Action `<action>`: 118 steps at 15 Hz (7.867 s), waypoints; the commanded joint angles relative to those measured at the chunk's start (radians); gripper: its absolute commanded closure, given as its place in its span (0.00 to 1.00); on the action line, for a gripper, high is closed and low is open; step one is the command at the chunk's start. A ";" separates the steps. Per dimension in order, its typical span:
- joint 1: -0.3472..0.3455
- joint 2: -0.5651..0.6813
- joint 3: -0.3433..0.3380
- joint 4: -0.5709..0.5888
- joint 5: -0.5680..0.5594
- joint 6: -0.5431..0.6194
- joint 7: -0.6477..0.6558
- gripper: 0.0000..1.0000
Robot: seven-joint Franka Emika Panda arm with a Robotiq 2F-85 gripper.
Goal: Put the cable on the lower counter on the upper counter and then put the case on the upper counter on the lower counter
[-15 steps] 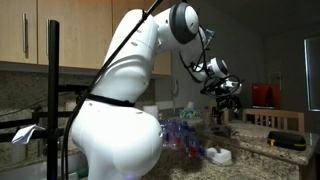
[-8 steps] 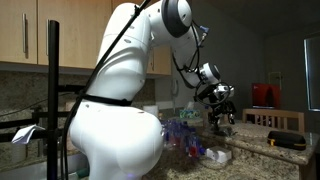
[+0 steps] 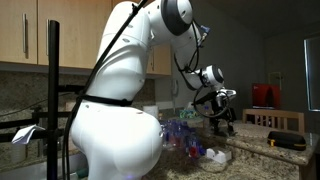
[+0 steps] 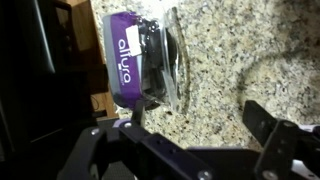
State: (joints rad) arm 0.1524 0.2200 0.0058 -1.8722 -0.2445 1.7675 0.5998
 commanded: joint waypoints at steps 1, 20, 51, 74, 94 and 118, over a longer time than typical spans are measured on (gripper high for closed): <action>-0.039 -0.041 -0.008 -0.093 0.061 0.211 0.052 0.00; -0.054 0.074 -0.038 0.011 0.067 0.541 0.095 0.00; -0.066 0.831 -0.379 1.048 -0.103 0.360 0.825 0.00; -0.111 0.857 -0.304 1.242 -0.018 -0.010 0.365 0.00; -0.118 0.819 -0.163 1.171 0.013 -0.170 0.077 0.00; -0.075 0.402 -0.091 0.401 0.054 -0.264 -0.022 0.00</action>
State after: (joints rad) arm 0.0791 0.7078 -0.0847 -1.3437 -0.2108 1.4621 0.6118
